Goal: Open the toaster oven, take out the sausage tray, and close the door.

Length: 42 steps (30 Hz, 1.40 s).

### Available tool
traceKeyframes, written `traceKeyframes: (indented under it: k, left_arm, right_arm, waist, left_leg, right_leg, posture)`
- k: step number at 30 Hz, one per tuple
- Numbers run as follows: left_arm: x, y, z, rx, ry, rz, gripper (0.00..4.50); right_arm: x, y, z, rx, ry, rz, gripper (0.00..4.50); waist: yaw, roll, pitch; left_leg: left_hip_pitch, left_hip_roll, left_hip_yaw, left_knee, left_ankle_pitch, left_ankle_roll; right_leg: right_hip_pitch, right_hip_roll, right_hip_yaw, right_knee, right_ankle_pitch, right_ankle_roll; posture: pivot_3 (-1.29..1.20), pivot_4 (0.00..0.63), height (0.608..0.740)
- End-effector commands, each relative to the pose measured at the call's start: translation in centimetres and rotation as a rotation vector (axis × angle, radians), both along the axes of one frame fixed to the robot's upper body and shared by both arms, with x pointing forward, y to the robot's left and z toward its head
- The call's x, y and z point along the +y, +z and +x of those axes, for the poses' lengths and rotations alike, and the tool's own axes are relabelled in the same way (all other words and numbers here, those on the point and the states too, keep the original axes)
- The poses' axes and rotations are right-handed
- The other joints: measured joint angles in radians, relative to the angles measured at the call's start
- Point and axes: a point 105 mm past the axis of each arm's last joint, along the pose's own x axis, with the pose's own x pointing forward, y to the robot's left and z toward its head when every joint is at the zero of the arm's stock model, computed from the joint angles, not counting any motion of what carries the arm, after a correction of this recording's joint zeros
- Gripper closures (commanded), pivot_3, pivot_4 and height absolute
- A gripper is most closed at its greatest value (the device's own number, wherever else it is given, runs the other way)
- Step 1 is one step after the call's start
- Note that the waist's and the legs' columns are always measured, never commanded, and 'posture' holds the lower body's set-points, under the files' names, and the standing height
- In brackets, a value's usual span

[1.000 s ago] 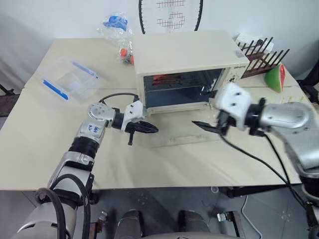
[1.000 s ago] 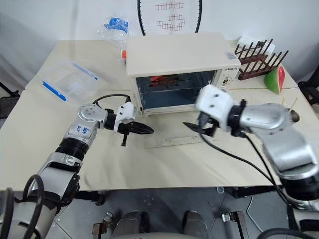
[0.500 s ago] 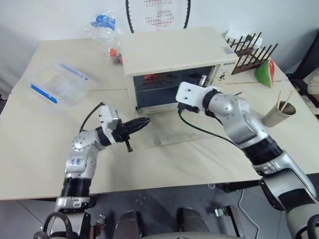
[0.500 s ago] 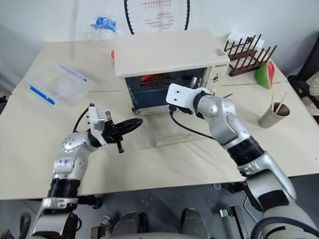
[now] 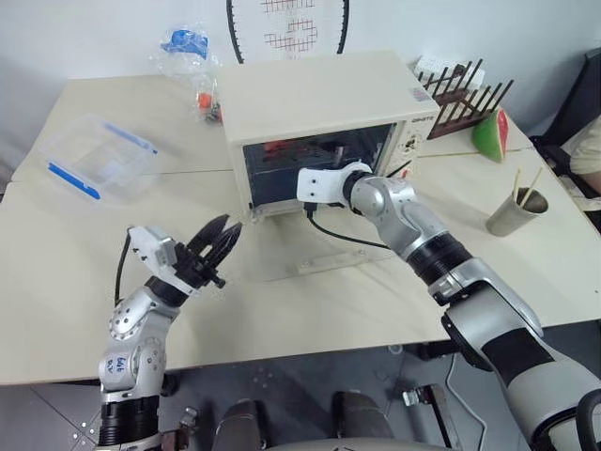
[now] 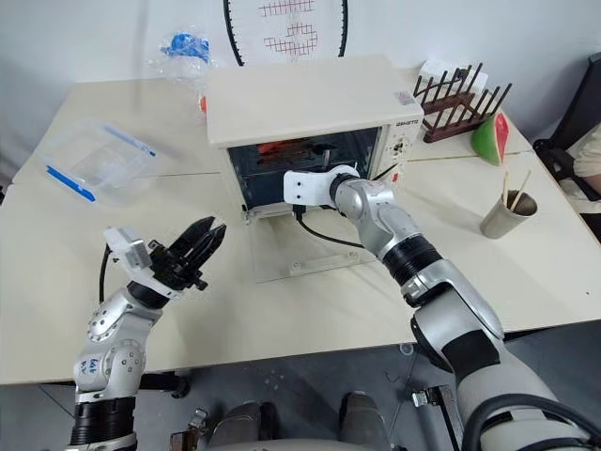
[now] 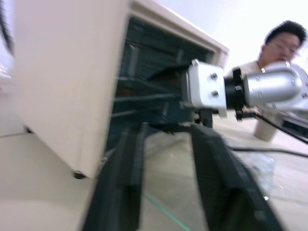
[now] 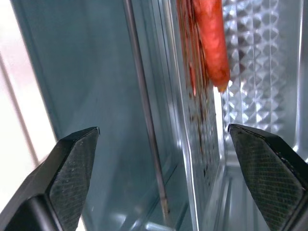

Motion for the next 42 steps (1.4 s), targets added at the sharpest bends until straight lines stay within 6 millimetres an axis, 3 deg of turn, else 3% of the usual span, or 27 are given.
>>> traceKeyframes:
  k: [1, 6, 7, 9, 20, 21, 35, 42]
  left_arm:
    - [0.5, 1.5, -1.0, -0.053, 0.003, -0.006, 1.75]
    - [1.0, 1.6, -1.1, -0.051, 0.018, 0.003, 0.33]
    - [1.0, 1.6, -1.1, -0.051, 0.018, 0.005, 0.01]
    - [1.1, 1.6, -1.0, -0.050, 0.018, 0.008, 0.00]
    - [0.8, 1.9, -0.9, -0.043, 0.008, 0.001, 0.00]
    - [0.8, 1.9, -0.8, -0.040, 0.005, -0.002, 0.00]
    - [0.8, 2.1, 0.6, 0.024, -0.023, 0.027, 0.00]
    - [0.8, 2.0, 1.2, 0.064, -0.066, 0.034, 0.00]
  right_arm:
    - [0.2, 0.9, 0.4, -0.053, -0.007, -0.027, 0.00]
    - [0.1, 0.8, 0.8, -0.066, -0.023, -0.052, 0.00]
    - [0.1, 0.8, 0.9, -0.073, -0.024, -0.065, 0.18]
    - [0.3, 1.0, 0.9, -0.091, -0.020, -0.075, 0.54]
    - [0.3, 1.2, 1.1, -0.172, -0.051, -0.104, 4.32]
    - [0.2, 1.3, 1.1, -0.183, -0.057, -0.102, 4.44]
    - [2.1, 0.5, -1.0, -0.303, 0.001, -0.078, 4.44]
    - [1.7, 0.3, -2.4, -0.327, 0.017, -0.073, 4.44]
  waist:
    - [-0.001, 0.000, 0.000]
    - [-0.002, 0.000, 0.000]
    - [-0.002, 0.000, 0.000]
    - [-0.002, 0.000, 0.000]
    - [-0.003, 0.000, 0.000]
    - [-0.004, 0.000, 0.000]
    - [-0.007, 0.000, 0.000]
    - [-0.025, 0.000, 0.000]
  left_leg:
    - [0.000, 0.000, 0.000, 0.000, 0.000, 0.000]
    - [0.000, 0.000, 0.000, 0.000, 0.000, 0.000]
    - [0.000, 0.000, 0.000, 0.000, 0.000, 0.000]
    - [0.000, 0.000, 0.000, 0.000, 0.000, 0.000]
    - [0.000, 0.000, 0.000, -0.001, 0.000, 0.000]
    - [0.000, 0.000, 0.000, -0.001, 0.000, 0.000]
    - [0.000, 0.000, 0.001, -0.002, 0.000, 0.000]
    - [0.000, 0.000, 0.000, -0.004, 0.000, -0.001]
  right_leg:
    - [0.000, 0.000, 0.000, 0.000, 0.000, 0.000]
    - [0.000, 0.000, 0.000, 0.000, 0.000, 0.000]
    - [0.000, 0.000, 0.000, 0.000, 0.000, 0.000]
    - [0.000, 0.000, 0.000, 0.000, 0.000, 0.000]
    - [0.000, 0.000, 0.000, 0.000, 0.000, 0.000]
    - [0.000, 0.000, 0.000, 0.000, 0.000, 0.000]
    - [-0.001, 0.000, 0.000, 0.000, 0.000, 0.000]
    - [-0.001, 0.001, -0.001, 0.000, 0.000, 0.000]
  posture:
    - [0.00, 0.150, 0.740]
    - [0.00, 0.150, 0.740]
    - [0.00, 0.150, 0.740]
    - [0.00, 0.150, 0.740]
    - [0.00, 0.150, 0.740]
    - [0.00, 0.150, 0.740]
    - [0.00, 0.150, 0.740]
    - [0.00, 0.150, 0.740]
